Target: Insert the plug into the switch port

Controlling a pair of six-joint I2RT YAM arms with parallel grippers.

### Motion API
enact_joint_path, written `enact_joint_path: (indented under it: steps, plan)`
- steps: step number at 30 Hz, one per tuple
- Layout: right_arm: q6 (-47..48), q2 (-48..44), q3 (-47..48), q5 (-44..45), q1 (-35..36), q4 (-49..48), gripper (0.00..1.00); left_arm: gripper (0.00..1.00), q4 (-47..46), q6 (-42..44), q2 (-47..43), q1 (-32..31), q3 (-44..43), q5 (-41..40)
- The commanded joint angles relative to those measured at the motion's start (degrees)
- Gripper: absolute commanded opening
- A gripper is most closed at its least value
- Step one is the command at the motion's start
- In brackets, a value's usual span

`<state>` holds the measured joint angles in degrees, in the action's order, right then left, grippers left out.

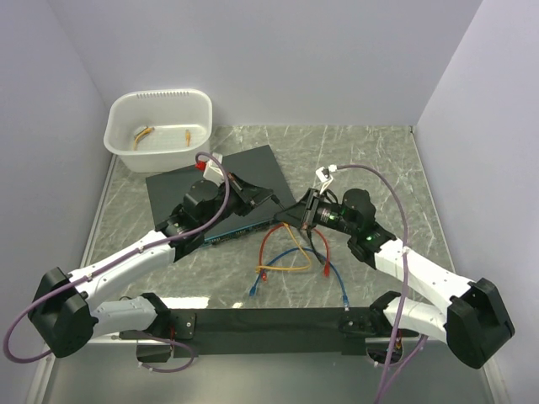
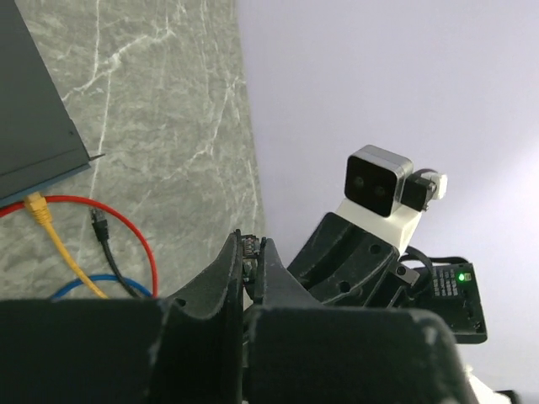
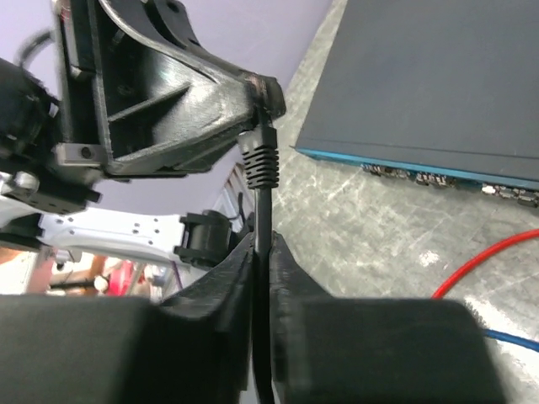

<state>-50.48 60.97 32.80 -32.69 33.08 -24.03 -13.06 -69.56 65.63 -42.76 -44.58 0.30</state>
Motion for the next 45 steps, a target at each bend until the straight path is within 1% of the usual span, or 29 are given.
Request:
enact_joint_path:
  steps: [1,2,3,4,7,8,10,11,13,16,19,21,25,27,28,29,30,31,32,33,34,35,36,39,41,43,44,45]
  plan:
    - [1.52,1.17,2.01,-4.84,1.81,-3.92,0.24,0.01,-0.12,4.34,0.29,-0.3,-3.06,-0.12]
    - [2.48,0.99,2.36,-4.67,1.73,-2.7,0.35,0.0,-0.21,5.48,0.12,-0.3,-2.89,-0.12]
    - [2.93,0.99,3.06,-4.58,1.64,-1.99,0.57,0.0,-0.65,5.92,-0.58,-0.22,-2.19,-0.03]
    - [3.28,0.82,3.41,-4.67,1.64,-1.72,0.62,0.0,-1.09,6.36,-0.93,-0.22,-1.75,0.32]
    - [2.23,0.64,3.59,-6.85,-0.12,-3.47,0.66,0.0,-2.32,7.77,-2.25,-0.22,-0.34,1.81]
    - [-0.3,0.9,3.24,-9.91,-0.99,-7.74,0.66,0.0,-2.41,8.38,-2.43,-0.22,-0.16,2.25]
    - [-3.82,1.95,1.92,-12.74,-3.63,-13.12,0.66,0.01,-2.76,8.74,-2.52,-0.22,0.02,3.65]
    - [-7.49,3.26,1.49,-15.1,-4.33,-18.54,0.66,0.0,-3.02,8.74,-2.61,-0.22,0.19,3.92]
    - [-10.85,5.46,0.43,-16.61,-6.09,-23.41,0.64,0.0,-4.42,8.83,-2.87,-0.13,0.81,4.71]
    - [-18.31,8.01,-1.06,-18.02,-7.68,-34.81,0.6,0.0,-6.09,8.74,-3.13,-0.21,1.6,5.85]
    - [-20.88,9.86,-1.51,-18.82,-8.03,-38.89,0.55,0.0,-6.8,8.39,-3.49,-0.22,2.3,6.47]
    - [-21.15,10.83,-1.42,-18.99,-8.03,-39.16,0.5,0.01,-7.33,8.39,-3.4,-0.22,2.65,6.65]
    - [-20.19,10.23,-1.42,-18.47,-8.03,-37.76,0.43,0.01,-8.12,8.21,-3.14,-0.22,2.83,7.18]
    - [-17.13,8.91,-1.16,-17.51,-7.94,-33.65,0.42,0.01,-6.73,8.21,-3.13,-0.22,2.57,6.13]
    - [-14.41,5.86,-0.72,-16.54,-8.03,-29.54,0.42,0.01,-5.58,8.13,-3.05,-0.22,2.22,5.34]
    - [-6.81,3.65,0.59,-12.62,-7.51,-18.53,0.46,0.01,-4.36,8.21,-3.05,-0.13,1.78,4.63]
    - [-2.48,1.37,1.65,-9.79,-6.9,-12.5,0.49,0.01,-2.95,8.39,-2.96,-0.13,0.73,3.93]
    - [6.7,-3.18,2.96,-6.28,-6.02,-5.83,0.52,0.0,-0.85,8.56,-2.87,-0.21,0.28,2.71]
    - [10.8,-5.05,6.19,2.8,-4.79,5.9,0.6,0.01,-0.04,8.91,-2.78,-0.22,-0.07,2.43]
    - [14.41,-6.46,7.79,7.07,-1.82,10.8,0.65,0.01,0.49,9.0,-2.7,-0.22,-0.68,2.17]
    - [19.14,-8.04,9.29,11.37,-0.66,17.63,0.66,0.0,1.27,9.18,-2.61,-0.3,-0.95,1.9]
    - [20.84,-8.32,11.57,16.12,0.05,19.97,0.67,0.01,1.46,9.27,-2.43,-0.22,-1.3,1.9]
    - [21.99,-8.41,12.46,17.99,1.01,21.82,0.66,0.01,1.63,9.35,-2.52,-0.3,-1.48,1.82]
    - [25.16,-8.32,14.22,22.3,2.25,25.96,0.59,0.01,1.55,9.53,-2.0,-0.3,-1.74,1.9]
    - [27.27,-7.71,15.36,24.06,4.18,27.98,0.55,0.0,1.63,9.71,-1.73,-0.39,-2.0,1.99]
    - [29.11,-6.84,16.33,28.19,6.98,30.17,0.53,0.01,1.72,9.62,-1.55,-0.39,-2.27,2.08]
    - [29.64,-6.48,17.12,29.07,7.61,30.71,0.49,0.01,1.72,9.79,-1.38,-0.39,-2.27,2.08]
    - [30.0,-6.13,17.56,29.69,8.31,31.15,0.48,0.01,1.81,9.79,-1.38,-0.39,-2.36,2.08]
